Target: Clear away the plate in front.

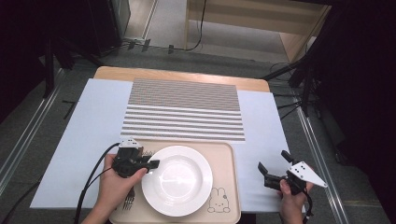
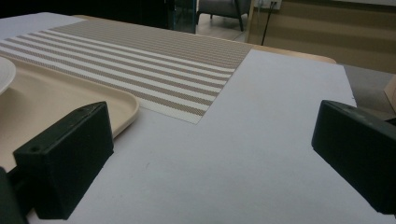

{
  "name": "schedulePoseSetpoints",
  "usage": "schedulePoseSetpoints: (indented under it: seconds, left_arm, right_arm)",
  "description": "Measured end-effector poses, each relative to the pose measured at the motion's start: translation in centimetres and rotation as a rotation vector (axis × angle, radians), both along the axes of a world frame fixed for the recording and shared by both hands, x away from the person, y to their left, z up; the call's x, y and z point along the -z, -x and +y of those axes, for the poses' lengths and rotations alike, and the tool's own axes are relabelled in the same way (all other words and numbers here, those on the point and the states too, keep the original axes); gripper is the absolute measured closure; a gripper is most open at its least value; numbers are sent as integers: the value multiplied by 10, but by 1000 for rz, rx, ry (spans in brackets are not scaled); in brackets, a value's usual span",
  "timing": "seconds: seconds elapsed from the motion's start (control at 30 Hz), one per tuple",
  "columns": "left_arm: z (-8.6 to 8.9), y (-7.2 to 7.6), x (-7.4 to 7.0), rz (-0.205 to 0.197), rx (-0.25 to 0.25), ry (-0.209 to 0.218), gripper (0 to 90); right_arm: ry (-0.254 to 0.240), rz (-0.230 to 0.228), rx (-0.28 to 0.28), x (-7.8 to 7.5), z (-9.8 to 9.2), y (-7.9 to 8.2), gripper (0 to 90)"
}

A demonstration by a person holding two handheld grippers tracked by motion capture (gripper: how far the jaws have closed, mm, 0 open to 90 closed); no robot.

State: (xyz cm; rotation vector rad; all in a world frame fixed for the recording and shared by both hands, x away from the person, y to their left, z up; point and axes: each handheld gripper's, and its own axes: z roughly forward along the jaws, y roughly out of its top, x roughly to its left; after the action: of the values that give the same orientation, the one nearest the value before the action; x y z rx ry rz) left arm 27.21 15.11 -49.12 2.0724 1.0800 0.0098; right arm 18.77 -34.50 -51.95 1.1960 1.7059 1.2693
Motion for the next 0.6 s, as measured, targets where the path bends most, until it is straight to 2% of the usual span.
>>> schedulePoseSetpoints:
  seconds: [0.2, 0.6]
  left_arm:
    - [2, -5, 1, 17, 4, 34, 639]
    - [3, -15, 3, 17, -2, 61, 649]
  right_arm:
    - [0, 1, 0, 0, 0, 0, 0]
    - [-2, 2, 0, 0, 0, 0, 0]
